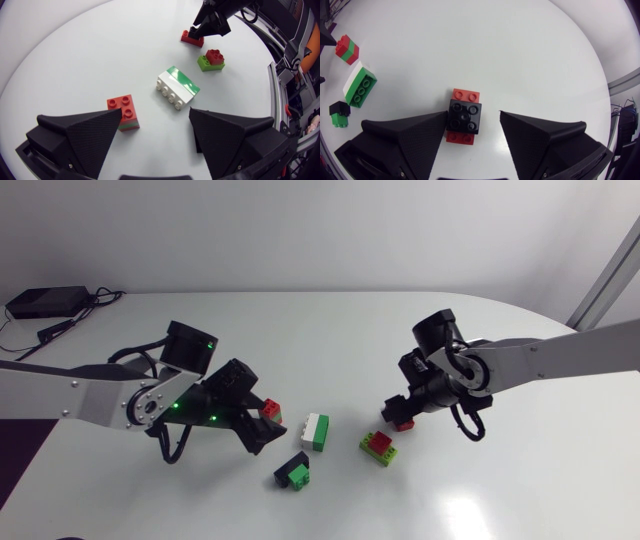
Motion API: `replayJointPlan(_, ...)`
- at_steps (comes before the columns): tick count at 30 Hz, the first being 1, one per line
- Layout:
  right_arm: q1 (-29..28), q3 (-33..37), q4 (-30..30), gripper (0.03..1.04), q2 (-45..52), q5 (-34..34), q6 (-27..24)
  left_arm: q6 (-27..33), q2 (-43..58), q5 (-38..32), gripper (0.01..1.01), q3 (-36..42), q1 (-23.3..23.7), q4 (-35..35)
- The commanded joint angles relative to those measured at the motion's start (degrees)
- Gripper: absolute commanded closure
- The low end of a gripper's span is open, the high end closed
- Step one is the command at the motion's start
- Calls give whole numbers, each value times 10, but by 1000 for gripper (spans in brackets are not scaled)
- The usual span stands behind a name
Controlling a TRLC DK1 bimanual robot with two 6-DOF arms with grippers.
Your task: Separate the duplo bricks
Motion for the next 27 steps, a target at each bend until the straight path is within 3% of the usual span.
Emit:
replayJointPlan(1,-4,14,-10,452,11,-3,13,11,-15,3,95,12,-4,-7)
replayJointPlan(7,-6,20,-11,625,20,-21,13,11,-15,3,85,14,-8,-8)
replayJointPlan(14,-18,25,-18,623,27,-39,12,11,-15,3,70,20,-14,-9)
replayJointPlan(18,-23,24,-19,559,31,-44,12,11,-13,4,69,21,-16,-9)
replayJointPlan(27,-25,21,-20,561,32,-44,12,12,-10,4,69,20,-16,-8)
